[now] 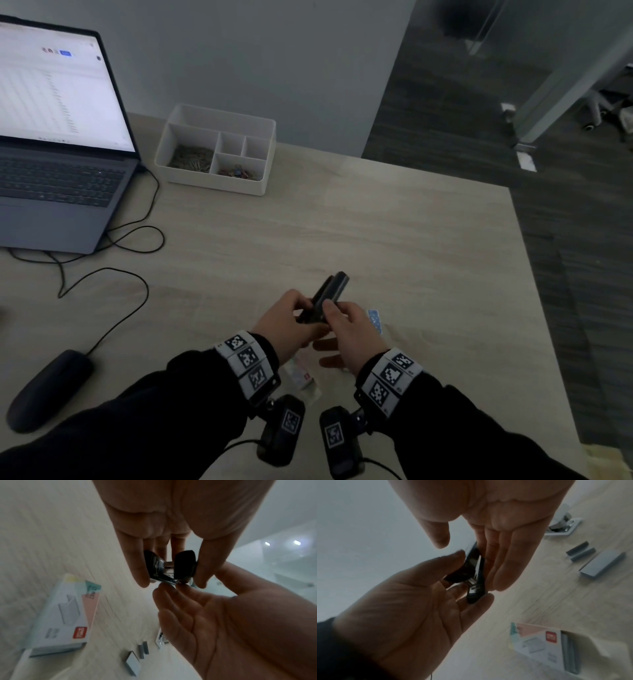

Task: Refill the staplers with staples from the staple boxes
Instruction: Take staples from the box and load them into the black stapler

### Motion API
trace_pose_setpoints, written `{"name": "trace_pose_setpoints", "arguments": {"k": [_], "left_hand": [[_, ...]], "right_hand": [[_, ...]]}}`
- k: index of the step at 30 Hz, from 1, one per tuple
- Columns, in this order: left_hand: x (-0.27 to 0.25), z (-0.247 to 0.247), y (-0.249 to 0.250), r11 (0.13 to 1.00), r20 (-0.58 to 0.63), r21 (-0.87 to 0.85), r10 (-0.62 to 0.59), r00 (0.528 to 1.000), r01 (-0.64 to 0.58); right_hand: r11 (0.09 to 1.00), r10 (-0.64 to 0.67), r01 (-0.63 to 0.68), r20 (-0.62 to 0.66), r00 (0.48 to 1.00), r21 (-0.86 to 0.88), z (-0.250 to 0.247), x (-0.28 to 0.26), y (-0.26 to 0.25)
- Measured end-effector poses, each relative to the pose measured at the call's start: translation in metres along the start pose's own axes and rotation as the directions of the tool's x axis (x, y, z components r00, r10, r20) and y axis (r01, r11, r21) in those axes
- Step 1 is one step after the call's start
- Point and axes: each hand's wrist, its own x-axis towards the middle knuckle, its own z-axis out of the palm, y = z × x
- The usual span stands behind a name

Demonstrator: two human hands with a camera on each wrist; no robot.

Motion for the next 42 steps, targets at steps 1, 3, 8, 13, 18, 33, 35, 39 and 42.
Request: {"name": "trace_pose_setpoints", "arguments": {"k": [1,3,8,13,18,33,35,39,42], "left_hand": [[-0.003,0.002,-0.001,0.999,0.037,-0.014,0.032,0.999,-0.032],[-0.007,0.004,0.001,0.989,0.077,-0.139,0.059,0.995,-0.047],[-0.003,0.002,0.02,0.945,-0.004,-0.325,-0.04,0.999,0.036],[0.001,0.01,0.018,0.996,0.042,-0.058,0.075,0.996,-0.072],[-0.002,0.013,0.015,0.995,-0.008,-0.004,0.103,0.995,-0.103],[0.017,-0.023,0.005,0.984,0.03,0.177,0.018,0.999,-0.023],[0.014,-0.025,0.005,0.976,0.108,0.219,-0.014,0.994,-0.01],[0.002,-0.018,0.008,0.989,0.297,0.144,-0.066,0.953,0.023],[-0.004,-0.015,0.006,0.998,0.351,0.018,-0.059,0.935,0.057]], "right_hand": [[1.0,0.008,-0.008,-0.009,1.0,0.02,-0.001,0.0,0.0],[0.999,-0.016,0.017,-0.027,1.0,0.039,-0.004,-0.001,0.001],[0.995,-0.051,0.048,0.025,0.998,0.083,-0.01,-0.002,0.006],[0.971,-0.188,0.195,0.065,0.98,-0.135,-0.006,-0.013,0.011],[0.953,-0.207,0.217,0.068,0.976,-0.212,-0.009,-0.012,0.013],[0.76,-0.466,0.32,-0.13,0.875,-0.566,-0.058,0.005,-0.01],[0.803,-0.465,0.3,-0.225,0.856,-0.516,-0.069,0.013,-0.014],[0.891,-0.394,0.28,-0.301,0.868,-0.358,-0.082,0.023,-0.017],[0.908,-0.384,0.289,-0.325,0.865,-0.303,-0.08,0.027,-0.015]]}}
